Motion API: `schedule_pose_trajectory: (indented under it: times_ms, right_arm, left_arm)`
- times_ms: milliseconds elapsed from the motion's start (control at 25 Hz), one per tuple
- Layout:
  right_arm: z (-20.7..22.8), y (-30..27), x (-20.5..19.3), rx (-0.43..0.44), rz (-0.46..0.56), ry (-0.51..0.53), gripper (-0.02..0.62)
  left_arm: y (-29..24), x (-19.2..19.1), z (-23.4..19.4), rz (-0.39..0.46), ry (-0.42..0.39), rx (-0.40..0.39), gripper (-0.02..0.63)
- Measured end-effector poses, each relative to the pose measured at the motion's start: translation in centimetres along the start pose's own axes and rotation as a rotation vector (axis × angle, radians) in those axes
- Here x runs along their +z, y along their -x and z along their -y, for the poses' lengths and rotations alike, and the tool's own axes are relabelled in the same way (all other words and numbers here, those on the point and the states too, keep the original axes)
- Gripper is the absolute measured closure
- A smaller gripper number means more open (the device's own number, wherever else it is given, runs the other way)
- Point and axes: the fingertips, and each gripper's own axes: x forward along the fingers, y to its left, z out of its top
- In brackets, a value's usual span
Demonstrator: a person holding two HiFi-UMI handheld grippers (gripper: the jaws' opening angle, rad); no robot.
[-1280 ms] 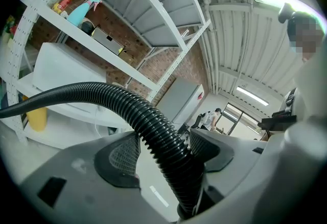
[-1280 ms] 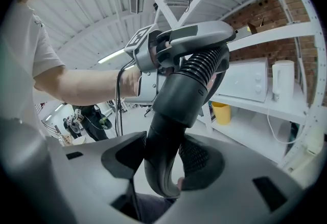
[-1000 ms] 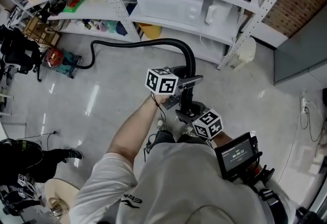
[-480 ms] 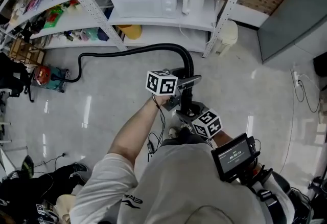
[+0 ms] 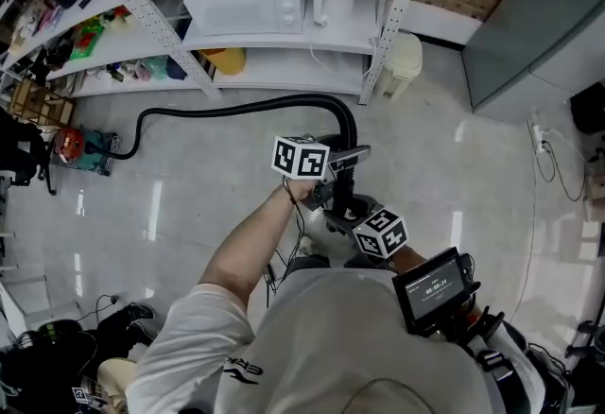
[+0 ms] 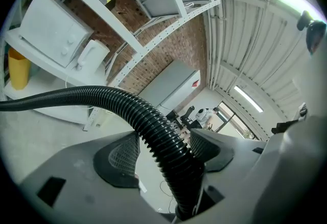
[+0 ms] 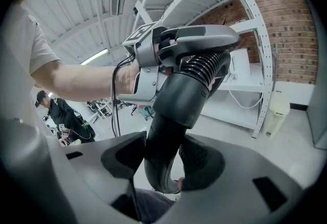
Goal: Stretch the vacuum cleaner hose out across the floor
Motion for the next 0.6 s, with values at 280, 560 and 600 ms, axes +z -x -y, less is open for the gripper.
schedule_pose_trajectory:
  times_ms: [280, 560, 600]
  right_arm:
    - [3.9, 4.3, -3.2, 0.082, -0.054, 0.004, 0.402]
    - [7.4, 8.2, -4.6, 0.195, -0.128, 0.048, 0.402]
    - [7.6, 8.5, -5.0, 0.205, -0.136, 0.056, 0.402]
  left_arm:
    - [-5.6, -1.8, 0.2, 0.041, 0.07, 0.07, 0.314]
    - [-9.3, -1.6, -0.1, 0.126, 0.133, 0.176, 0.314]
    - [-9.4, -1.8, -0.1, 0.138, 0.139, 0.187, 0.314]
